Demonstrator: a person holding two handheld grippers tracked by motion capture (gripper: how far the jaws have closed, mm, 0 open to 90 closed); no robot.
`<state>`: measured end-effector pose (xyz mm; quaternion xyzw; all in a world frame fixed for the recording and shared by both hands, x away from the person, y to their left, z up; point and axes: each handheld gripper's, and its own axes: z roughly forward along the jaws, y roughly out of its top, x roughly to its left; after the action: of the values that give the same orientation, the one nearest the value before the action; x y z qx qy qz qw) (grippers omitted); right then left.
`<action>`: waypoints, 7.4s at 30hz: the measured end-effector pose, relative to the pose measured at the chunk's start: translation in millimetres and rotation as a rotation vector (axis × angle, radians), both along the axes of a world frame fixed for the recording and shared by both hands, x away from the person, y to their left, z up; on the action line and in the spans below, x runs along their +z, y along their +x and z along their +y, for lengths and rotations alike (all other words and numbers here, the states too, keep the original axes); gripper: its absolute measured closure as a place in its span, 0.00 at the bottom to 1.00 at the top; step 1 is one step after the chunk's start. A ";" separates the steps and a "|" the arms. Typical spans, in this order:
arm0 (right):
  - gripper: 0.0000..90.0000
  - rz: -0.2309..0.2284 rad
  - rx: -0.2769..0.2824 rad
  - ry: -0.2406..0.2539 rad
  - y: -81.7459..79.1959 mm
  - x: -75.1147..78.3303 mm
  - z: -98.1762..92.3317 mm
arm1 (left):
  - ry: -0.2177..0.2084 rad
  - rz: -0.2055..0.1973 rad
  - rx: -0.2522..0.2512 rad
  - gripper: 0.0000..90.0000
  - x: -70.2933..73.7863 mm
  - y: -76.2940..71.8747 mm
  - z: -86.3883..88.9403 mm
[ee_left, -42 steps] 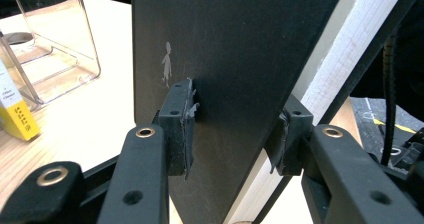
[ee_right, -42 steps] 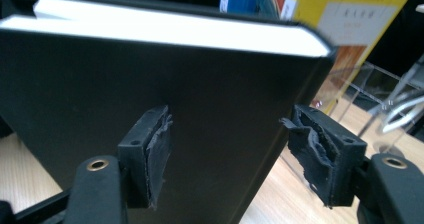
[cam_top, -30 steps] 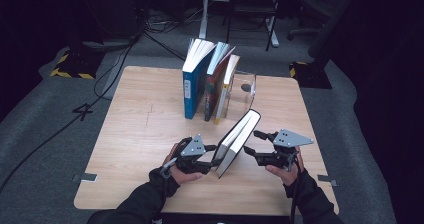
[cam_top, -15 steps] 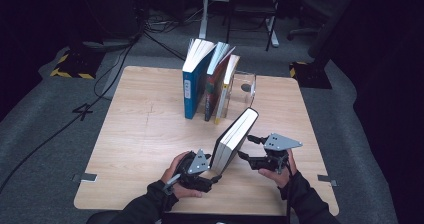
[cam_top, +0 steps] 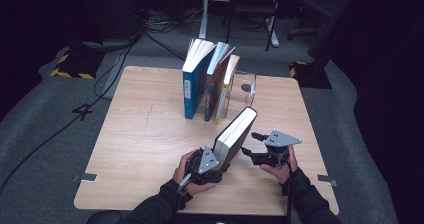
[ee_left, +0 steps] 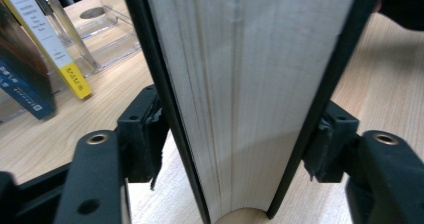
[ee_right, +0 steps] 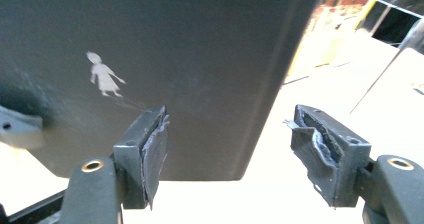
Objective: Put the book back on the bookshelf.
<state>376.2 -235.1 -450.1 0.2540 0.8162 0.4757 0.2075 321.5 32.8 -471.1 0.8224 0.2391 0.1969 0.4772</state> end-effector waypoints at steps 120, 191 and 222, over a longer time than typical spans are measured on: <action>0.59 0.123 0.086 -0.039 -9.5 94.4 39.0 | 0.183 0.279 0.089 0.19 -33.5 19.8 142.4; 0.59 -0.035 -0.538 0.115 150.1 98.0 37.9 | 0.183 0.275 0.057 0.20 -33.7 16.5 137.8; 0.51 0.074 -0.417 0.070 132.2 96.5 18.9 | 0.186 0.276 0.055 0.19 -33.7 16.0 137.2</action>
<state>508.5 -216.1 -353.6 0.4418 0.7360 0.4408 0.2623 337.4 170.0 -504.8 0.8754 0.3055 0.1163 0.3561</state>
